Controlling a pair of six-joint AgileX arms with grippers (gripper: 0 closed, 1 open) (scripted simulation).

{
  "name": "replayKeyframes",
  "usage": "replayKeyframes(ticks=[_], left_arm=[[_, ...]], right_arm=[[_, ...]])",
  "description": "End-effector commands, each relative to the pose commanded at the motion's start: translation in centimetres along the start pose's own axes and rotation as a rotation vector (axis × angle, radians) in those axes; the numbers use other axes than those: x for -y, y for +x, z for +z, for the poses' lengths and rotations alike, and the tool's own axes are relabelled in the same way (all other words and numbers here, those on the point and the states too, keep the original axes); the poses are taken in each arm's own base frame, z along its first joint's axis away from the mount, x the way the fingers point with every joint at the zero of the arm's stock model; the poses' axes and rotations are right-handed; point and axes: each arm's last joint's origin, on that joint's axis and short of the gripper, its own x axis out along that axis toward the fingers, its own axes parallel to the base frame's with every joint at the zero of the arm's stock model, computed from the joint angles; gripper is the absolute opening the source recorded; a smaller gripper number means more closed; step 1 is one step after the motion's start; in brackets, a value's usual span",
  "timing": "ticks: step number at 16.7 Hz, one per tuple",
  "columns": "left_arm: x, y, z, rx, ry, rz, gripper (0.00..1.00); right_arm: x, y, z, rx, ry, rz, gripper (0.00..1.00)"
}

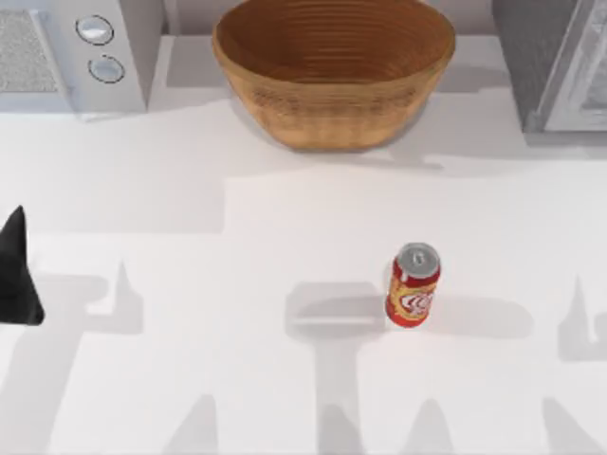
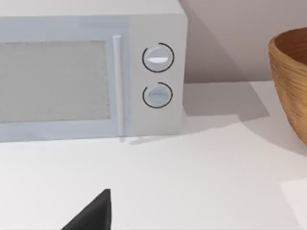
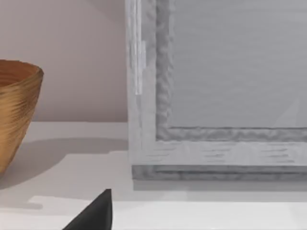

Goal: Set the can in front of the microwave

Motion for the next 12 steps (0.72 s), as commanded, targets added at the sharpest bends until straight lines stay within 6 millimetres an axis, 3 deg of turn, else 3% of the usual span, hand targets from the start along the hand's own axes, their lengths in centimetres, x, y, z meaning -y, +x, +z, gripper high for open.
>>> replayKeyframes(ticks=[5, 9, 12], left_arm=[[2.4, 3.0, 8.2, -0.258, 0.033, -0.137, 1.0], [6.5, 8.3, 13.8, -0.501, 0.098, -0.252, 1.0], [11.4, 13.2, 15.9, -0.689, 0.171, -0.329, 1.0]], right_arm=[[0.0, 0.0, 0.0, 0.0, 0.0, 0.0, 1.0], [0.0, 0.0, 0.0, 0.0, 0.0, 0.0, 1.0], [0.0, 0.0, 0.0, 0.0, 0.0, 0.0, 1.0]])
